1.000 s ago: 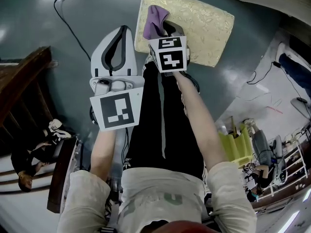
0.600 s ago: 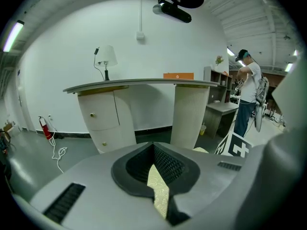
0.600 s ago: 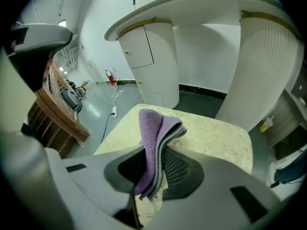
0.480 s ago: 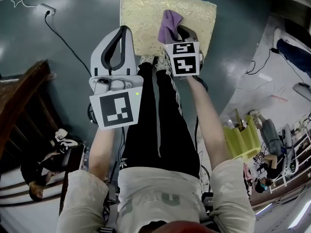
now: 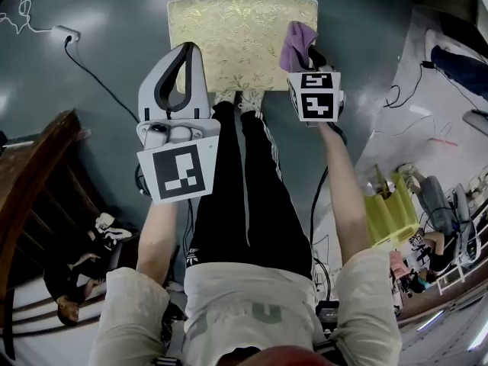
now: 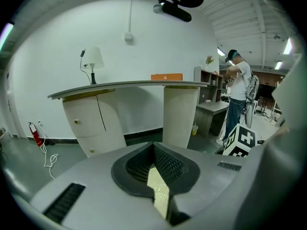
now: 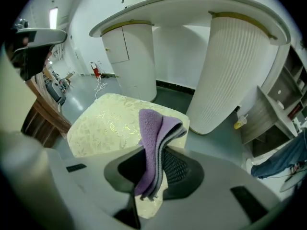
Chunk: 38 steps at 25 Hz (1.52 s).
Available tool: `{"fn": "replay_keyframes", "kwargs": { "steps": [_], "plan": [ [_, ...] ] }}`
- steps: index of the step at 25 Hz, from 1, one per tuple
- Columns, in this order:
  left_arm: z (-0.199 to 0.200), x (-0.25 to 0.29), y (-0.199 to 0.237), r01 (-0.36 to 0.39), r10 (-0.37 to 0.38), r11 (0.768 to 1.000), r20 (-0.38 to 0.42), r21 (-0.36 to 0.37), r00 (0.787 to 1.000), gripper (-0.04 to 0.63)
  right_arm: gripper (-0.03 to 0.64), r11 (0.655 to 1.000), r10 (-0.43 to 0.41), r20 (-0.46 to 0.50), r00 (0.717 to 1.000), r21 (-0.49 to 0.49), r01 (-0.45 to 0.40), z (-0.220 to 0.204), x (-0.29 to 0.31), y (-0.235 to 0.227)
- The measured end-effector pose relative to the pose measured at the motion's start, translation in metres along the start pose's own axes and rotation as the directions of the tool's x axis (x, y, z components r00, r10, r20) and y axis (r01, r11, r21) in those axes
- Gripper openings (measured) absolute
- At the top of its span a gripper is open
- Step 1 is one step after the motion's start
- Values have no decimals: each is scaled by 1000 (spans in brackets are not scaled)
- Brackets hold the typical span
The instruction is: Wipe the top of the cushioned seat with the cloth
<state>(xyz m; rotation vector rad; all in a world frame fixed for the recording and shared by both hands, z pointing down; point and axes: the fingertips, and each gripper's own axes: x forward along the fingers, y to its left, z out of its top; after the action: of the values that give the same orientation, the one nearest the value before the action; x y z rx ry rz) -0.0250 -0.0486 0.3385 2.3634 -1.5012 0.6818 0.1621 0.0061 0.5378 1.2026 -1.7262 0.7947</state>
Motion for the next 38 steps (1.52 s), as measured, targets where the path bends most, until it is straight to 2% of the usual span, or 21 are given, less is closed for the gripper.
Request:
{"fn": "replay_keyframes", "kwargs": {
  "steps": [7, 14, 20, 30, 38],
  "plan": [
    [3, 6, -17, 30, -30, 1000, 8, 4, 1000, 6, 91, 999, -46, -16, 999, 7, 47, -13, -6, -29],
    [-1, 3, -14, 18, -18, 1000, -2, 6, 1000, 6, 91, 996, -81, -32, 996, 28, 82, -20, -8, -44],
    [-3, 2, -17, 15, -15, 1000, 1, 0, 1000, 6, 91, 996, -93, -37, 995, -10, 93, -19, -7, -45],
    [-7, -4, -11, -2, 2, 1000, 1, -8, 1000, 6, 91, 993, -116, -63, 991, 13, 117, -27, -4, -52],
    [-4, -9, -7, -13, 13, 1000, 10, -14, 1000, 6, 91, 994, -109, -60, 992, 1, 110, -13, -15, -43]
  ]
}}
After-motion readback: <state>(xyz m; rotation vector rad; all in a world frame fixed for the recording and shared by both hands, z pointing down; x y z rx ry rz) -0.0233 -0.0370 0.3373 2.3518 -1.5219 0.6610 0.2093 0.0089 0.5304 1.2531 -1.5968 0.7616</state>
